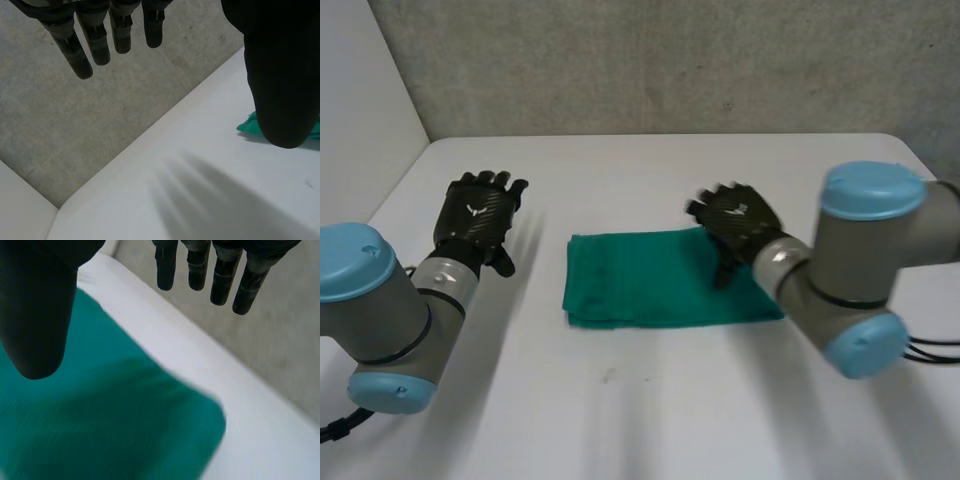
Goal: Fold the towel.
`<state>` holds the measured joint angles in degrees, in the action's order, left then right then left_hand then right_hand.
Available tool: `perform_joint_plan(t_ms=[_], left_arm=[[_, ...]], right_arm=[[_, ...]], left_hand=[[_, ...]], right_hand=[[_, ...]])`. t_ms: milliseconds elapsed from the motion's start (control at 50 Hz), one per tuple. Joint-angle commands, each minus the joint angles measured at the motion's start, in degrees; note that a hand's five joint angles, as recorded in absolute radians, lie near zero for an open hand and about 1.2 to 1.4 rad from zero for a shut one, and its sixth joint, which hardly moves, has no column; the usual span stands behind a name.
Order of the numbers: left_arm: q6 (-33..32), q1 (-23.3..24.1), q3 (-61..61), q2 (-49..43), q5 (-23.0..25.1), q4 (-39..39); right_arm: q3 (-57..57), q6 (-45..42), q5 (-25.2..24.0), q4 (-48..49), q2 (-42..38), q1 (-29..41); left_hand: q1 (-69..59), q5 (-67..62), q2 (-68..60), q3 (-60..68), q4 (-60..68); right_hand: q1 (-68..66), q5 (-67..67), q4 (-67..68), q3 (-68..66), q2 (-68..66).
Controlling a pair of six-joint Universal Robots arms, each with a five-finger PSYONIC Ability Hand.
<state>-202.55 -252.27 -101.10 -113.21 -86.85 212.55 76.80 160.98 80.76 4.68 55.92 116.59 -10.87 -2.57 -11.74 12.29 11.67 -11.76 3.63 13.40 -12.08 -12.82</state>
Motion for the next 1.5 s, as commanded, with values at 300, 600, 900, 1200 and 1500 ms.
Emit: perform_joint_plan(t_ms=[300,600,900,1200,1500], left_arm=[[0.05,1.17,-0.15,0.09,-0.16,-0.21],[0.31,1.43,0.2,2.99,-1.83,-0.21],[5.76,7.41,6.53,4.49,-3.5,-0.3],[25.85,16.1,21.63,-8.14,-7.62,-21.43],[28.0,16.9,21.12,-13.71,-15.02,-28.51]], right_arm=[[5.3,1.53,-2.36,5.96,-1.42,-11.91],[-5.08,1.18,-6.13,3.67,-2.3,10.4],[-7.54,2.06,-9.14,2.35,-7.4,14.1],[-9.03,18.67,-3.94,-0.01,-3.7,4.52],[-18.79,15.17,-3.94,-12.59,-16.81,3.82]], left_hand=[[0.48,2.19,1.36,-1.9,-1.29],[0.65,2.36,1.53,-2.07,-1.46],[0.15,1.86,1.02,-1.57,-0.96],[-2.71,-1.01,-1.84,1.29,1.91],[-1.2,0.51,-0.32,-0.22,0.39]], right_hand=[[-68.24,66.37,66.6,-67.92,-67.18],[-68.24,66.37,66.6,-67.92,-67.18],[-7.32,5.44,5.67,-7.0,-6.25],[1.76,-3.63,-3.4,2.08,2.82],[1.76,-3.63,-3.4,2.08,2.82]])
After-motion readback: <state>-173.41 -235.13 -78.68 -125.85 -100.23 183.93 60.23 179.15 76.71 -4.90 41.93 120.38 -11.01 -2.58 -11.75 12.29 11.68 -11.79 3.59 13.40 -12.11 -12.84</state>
